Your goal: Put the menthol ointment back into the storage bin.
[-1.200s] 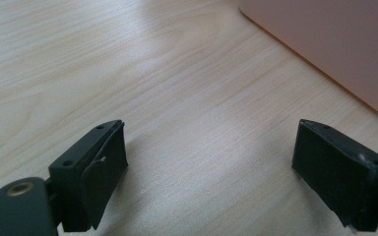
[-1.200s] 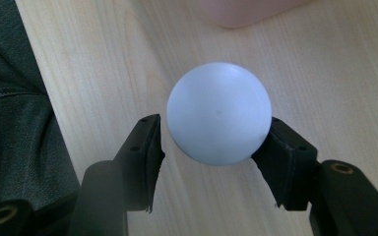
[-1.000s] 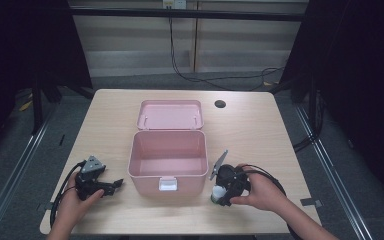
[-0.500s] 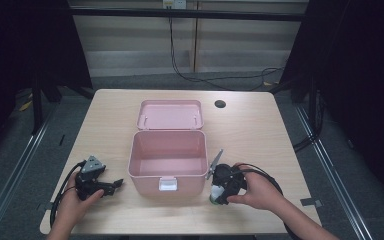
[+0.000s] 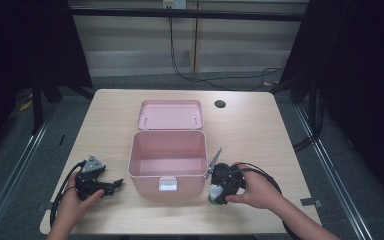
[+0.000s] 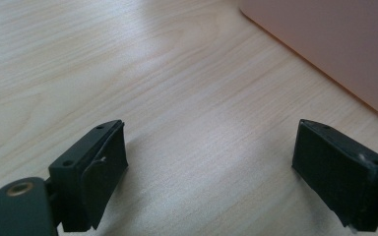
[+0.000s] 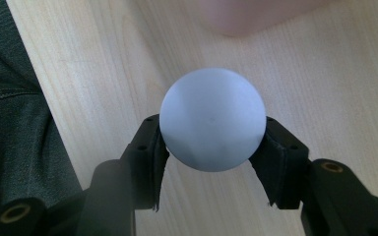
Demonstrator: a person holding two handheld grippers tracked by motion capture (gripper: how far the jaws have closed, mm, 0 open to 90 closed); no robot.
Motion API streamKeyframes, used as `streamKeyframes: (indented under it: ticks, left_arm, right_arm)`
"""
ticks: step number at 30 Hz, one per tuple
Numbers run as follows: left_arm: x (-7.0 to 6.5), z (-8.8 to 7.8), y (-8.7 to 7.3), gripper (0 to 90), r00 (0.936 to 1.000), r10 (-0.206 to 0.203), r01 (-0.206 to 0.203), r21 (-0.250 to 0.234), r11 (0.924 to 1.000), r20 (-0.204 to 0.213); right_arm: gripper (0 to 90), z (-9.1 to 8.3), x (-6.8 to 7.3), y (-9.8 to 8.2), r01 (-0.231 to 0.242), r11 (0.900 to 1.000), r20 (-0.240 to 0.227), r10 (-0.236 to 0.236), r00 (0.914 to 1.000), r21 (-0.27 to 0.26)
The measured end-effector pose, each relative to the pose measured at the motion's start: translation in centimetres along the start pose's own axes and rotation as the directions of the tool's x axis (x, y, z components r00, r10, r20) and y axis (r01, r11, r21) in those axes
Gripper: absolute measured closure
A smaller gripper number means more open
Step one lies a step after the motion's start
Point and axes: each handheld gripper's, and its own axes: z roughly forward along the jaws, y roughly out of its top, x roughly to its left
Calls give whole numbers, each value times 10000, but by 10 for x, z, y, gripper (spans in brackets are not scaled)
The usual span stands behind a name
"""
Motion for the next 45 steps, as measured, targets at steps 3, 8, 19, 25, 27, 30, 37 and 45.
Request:
streamKeyframes:
  ticks: [3,8,19,25,27,30,37,45]
  left_arm:
    - [0,0,0,126,10000,4,-4,1,10000,1]
    - [0,0,0,126,10000,3,-3,1,10000,1]
    - [0,0,0,126,10000,1,-1,1,10000,1]
    - [0,0,0,126,10000,4,-4,2,10000,0]
    - [0,0,0,126,10000,11,-11,-13,10000,4]
    - [0,0,0,126,10000,8,-8,5,10000,1]
    - [0,0,0,126,10000,4,-4,1,10000,0]
    - [0,0,0,126,10000,3,-3,0,10000,0]
  right_arm:
    - [460,0,0,0,11,10000,-76,-12,10000,-67]
    - [450,-1,1,2,70,9998,5,-70,10000,-180]
    - [482,-1,1,5,174,9995,62,-173,9998,-276]
    - [504,-5,3,5,251,9997,115,-250,9996,-54]
    - [505,-9,4,5,307,9995,136,-306,9994,-85]
    - [504,-17,5,5,224,9997,54,-223,9997,-69]
    - [505,-38,4,6,269,9996,53,-270,9996,65]
    - [505,-67,1,8,149,9998,91,-148,9998,-98]
